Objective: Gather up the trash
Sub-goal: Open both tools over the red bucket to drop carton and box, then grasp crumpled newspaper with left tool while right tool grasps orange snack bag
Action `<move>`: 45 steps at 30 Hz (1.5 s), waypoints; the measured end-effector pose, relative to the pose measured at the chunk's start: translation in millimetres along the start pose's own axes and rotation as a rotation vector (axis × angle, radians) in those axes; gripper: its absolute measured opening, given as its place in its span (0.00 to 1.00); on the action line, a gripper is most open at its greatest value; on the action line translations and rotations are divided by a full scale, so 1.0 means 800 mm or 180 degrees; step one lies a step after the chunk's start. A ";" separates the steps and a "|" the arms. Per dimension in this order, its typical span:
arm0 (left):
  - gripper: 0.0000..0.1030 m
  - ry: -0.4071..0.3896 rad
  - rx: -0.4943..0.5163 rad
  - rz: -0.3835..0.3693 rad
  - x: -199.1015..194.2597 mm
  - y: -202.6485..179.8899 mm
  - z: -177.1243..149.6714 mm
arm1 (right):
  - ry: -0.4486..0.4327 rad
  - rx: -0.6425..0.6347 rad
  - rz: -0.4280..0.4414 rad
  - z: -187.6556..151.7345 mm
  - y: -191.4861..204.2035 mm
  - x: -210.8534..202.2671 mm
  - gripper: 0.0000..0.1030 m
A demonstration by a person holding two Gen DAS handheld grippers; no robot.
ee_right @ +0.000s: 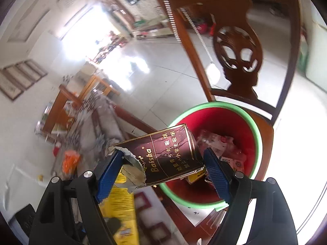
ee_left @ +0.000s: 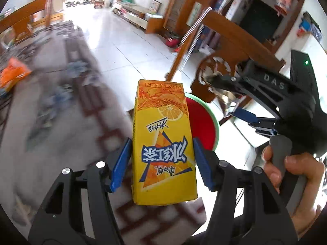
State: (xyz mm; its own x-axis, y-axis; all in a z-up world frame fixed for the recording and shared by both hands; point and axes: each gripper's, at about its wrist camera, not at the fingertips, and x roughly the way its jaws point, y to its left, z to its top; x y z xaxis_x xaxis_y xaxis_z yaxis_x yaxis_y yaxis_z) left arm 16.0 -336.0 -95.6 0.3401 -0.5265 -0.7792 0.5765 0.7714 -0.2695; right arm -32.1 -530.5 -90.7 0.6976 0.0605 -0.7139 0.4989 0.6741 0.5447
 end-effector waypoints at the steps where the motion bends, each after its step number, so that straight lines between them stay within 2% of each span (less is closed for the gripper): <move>1: 0.56 0.0020 -0.0009 -0.0021 0.005 -0.001 0.003 | 0.0004 0.0041 -0.0011 0.001 -0.003 0.001 0.76; 2: 0.57 0.0045 -0.0041 -0.0049 0.011 -0.002 0.007 | 0.0011 0.0080 -0.0034 0.003 -0.004 0.004 0.76; 5: 0.81 0.0021 -0.0121 -0.0086 0.015 0.004 0.019 | 0.0000 0.0188 -0.0110 0.010 -0.011 0.006 0.84; 11: 0.83 -0.0240 -0.0152 0.0123 -0.012 0.044 0.025 | -0.0015 0.0265 -0.0140 0.013 -0.016 0.008 0.85; 13: 0.83 -0.0395 -0.0157 0.0365 -0.032 0.074 0.027 | -0.0014 0.0244 -0.0112 0.012 -0.012 0.007 0.85; 14: 0.83 -0.0508 -0.0188 0.0578 -0.048 0.103 0.029 | -0.0014 0.0217 -0.0085 0.010 -0.007 0.006 0.85; 16: 0.83 -0.0619 -0.0277 0.0850 -0.067 0.144 0.031 | 0.0000 0.0158 -0.0045 0.008 0.003 0.009 0.86; 20: 0.83 -0.0786 -0.0678 0.1538 -0.113 0.266 0.040 | 0.0112 -0.0008 0.0077 -0.004 0.037 0.020 0.86; 24: 0.83 -0.0742 -0.1235 0.1896 -0.135 0.373 0.049 | 0.0226 -0.0246 0.0202 -0.021 0.087 0.033 0.86; 26: 0.83 -0.0684 -0.1365 0.2001 -0.137 0.409 0.054 | 0.0259 -0.0390 0.0251 -0.030 0.116 0.039 0.86; 30: 0.87 -0.0515 -0.1496 0.1904 -0.126 0.460 0.056 | 0.0339 -0.0603 0.0328 -0.046 0.159 0.052 0.86; 34: 0.88 -0.0388 -0.1584 0.1596 -0.103 0.485 0.062 | 0.0369 -0.0818 0.0307 -0.060 0.192 0.061 0.86; 35: 0.71 -0.0349 -0.1619 0.1559 -0.098 0.491 0.062 | 0.0373 -0.0850 0.0290 -0.062 0.194 0.063 0.86; 36: 0.48 -0.0312 -0.1685 0.1482 -0.095 0.496 0.060 | 0.0375 -0.0883 0.0266 -0.064 0.197 0.065 0.86; 39: 0.39 -0.0327 -0.1820 0.1270 -0.103 0.495 0.045 | 0.0395 -0.0943 0.0206 -0.070 0.206 0.074 0.86; 42: 0.38 -0.0327 -0.1686 0.1196 -0.127 0.476 0.019 | 0.0453 -0.1007 0.0177 -0.078 0.214 0.083 0.86; 45: 0.38 -0.0383 -0.1543 0.1110 -0.169 0.442 -0.026 | 0.0504 -0.1123 0.0166 -0.093 0.230 0.089 0.86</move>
State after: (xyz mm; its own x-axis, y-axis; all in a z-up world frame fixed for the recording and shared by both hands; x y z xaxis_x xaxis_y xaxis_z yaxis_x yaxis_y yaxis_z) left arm 158.3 15.3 -97.0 0.5458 -0.2285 -0.8062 0.0218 0.9656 -0.2589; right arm 71.4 -347.8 -74.1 0.6156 0.1957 -0.7634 0.2383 0.8772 0.4169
